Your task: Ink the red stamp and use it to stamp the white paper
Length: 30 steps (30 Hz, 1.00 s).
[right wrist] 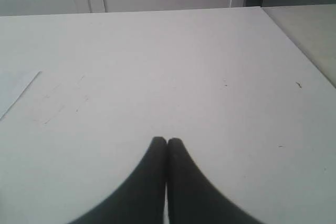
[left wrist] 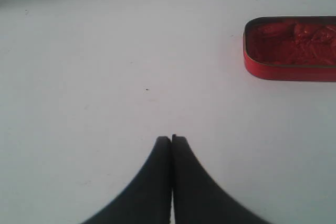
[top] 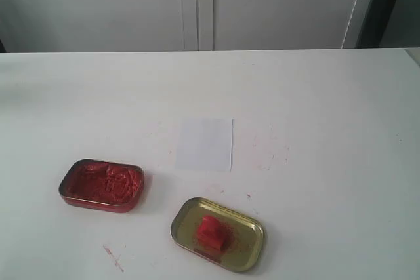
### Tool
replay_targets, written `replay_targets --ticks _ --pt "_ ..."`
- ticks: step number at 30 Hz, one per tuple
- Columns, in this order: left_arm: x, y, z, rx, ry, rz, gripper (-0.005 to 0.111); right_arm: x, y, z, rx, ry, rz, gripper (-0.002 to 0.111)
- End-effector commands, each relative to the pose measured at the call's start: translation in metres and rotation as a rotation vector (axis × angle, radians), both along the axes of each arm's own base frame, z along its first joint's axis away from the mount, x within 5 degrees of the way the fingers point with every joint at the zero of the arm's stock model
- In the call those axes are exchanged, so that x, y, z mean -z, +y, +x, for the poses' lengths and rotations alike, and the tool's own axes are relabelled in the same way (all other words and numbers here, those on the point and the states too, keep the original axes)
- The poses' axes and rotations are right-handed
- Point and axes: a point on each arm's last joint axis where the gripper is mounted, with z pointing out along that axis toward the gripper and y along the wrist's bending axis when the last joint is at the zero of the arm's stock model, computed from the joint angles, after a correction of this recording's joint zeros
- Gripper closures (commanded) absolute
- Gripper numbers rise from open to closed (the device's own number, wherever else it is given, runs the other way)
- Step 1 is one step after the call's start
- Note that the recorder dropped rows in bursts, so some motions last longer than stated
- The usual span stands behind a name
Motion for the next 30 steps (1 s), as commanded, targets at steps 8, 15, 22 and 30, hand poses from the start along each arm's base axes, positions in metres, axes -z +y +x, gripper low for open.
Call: replay_targets --ticks 8,15,22,30 --pt "0.004 0.000 0.000 -0.002 0.012 0.000 0.107 -0.003 0.000 0.001 -0.001 -0.053 -0.002 0.108" --pt "0.004 0.000 0.000 -0.002 0.012 0.000 0.107 -0.015 0.000 0.003 0.003 -0.190 -0.001 0.108" --pt "0.004 0.000 0.000 -0.002 0.012 0.000 0.107 -0.033 -0.001 0.003 0.008 -0.387 -0.001 0.108" --pt "0.004 0.000 0.000 -0.002 0.012 0.000 0.107 -0.051 -0.001 -0.001 0.013 -0.584 0.000 0.108"
